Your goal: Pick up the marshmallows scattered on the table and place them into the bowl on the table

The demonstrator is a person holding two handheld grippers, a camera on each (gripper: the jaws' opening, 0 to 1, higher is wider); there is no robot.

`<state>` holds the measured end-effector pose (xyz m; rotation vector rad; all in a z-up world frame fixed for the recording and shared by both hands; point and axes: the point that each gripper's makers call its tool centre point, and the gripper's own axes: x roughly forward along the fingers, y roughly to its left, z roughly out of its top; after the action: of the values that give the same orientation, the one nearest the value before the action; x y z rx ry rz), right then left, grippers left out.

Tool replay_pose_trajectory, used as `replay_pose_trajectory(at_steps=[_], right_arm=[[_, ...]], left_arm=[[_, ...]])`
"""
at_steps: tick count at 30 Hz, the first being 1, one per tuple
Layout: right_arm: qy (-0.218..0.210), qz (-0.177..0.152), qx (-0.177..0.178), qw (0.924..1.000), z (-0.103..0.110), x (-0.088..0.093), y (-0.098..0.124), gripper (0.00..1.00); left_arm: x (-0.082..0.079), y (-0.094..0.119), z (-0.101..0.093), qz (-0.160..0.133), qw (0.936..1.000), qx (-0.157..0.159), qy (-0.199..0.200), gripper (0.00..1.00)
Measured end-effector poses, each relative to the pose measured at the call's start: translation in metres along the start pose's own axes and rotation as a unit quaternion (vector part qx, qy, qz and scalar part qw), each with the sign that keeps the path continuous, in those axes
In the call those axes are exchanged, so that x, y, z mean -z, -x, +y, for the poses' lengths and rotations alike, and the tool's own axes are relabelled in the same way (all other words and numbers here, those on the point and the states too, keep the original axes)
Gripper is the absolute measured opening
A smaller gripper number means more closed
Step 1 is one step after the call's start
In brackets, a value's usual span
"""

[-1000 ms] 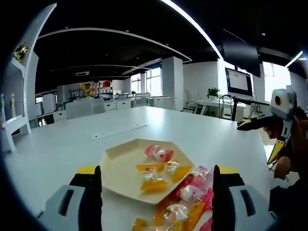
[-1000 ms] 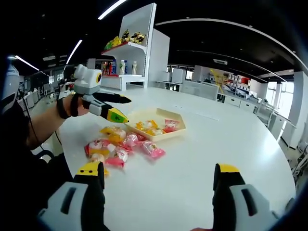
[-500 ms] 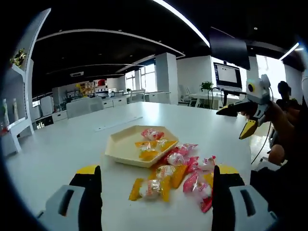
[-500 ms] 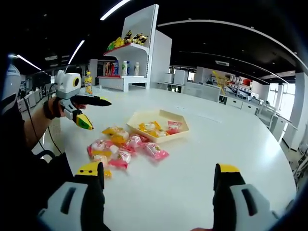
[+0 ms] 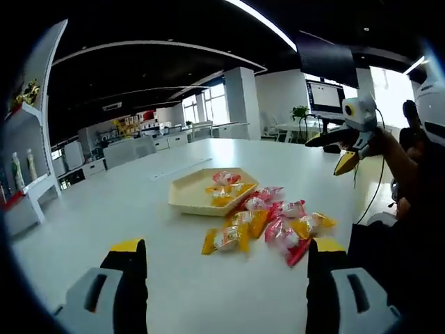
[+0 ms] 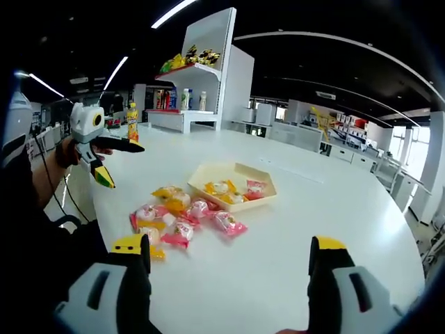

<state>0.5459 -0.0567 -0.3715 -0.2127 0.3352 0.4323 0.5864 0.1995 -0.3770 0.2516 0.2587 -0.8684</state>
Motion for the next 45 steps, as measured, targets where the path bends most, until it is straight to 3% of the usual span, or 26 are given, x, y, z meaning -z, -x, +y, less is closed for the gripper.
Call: replay_pose_trajectory(at_steps=[11, 30, 38, 41, 45], right_arm=[[0.001, 0.002, 0.0, 1.0, 0.001, 0.002, 0.001, 0.91], [0.0, -0.002, 0.005, 1.0, -0.001, 0.0, 0.005, 0.91], [-0.001, 0.0, 0.004, 1.0, 0.0, 0.003, 0.005, 0.91], [-0.001, -0.002, 0.004, 1.0, 0.0, 0.001, 0.005, 0.91], [-0.002, -0.001, 0.004, 1.0, 0.0, 0.003, 0.006, 0.91]], left_arm=[[-0.004, 0.003, 0.001, -0.004, 1.0, -0.007, -0.005, 0.95], [0.004, -0.004, -0.007, 0.007, 1.0, 0.003, -0.004, 0.95], [0.007, -0.016, -0.011, 0.013, 0.9998, 0.006, -0.016, 0.95], [0.011, -0.025, -0.011, 0.019, 0.9991, -0.003, -0.039, 0.95], [0.013, -0.034, -0.011, 0.017, 0.9996, -0.001, -0.024, 0.93]])
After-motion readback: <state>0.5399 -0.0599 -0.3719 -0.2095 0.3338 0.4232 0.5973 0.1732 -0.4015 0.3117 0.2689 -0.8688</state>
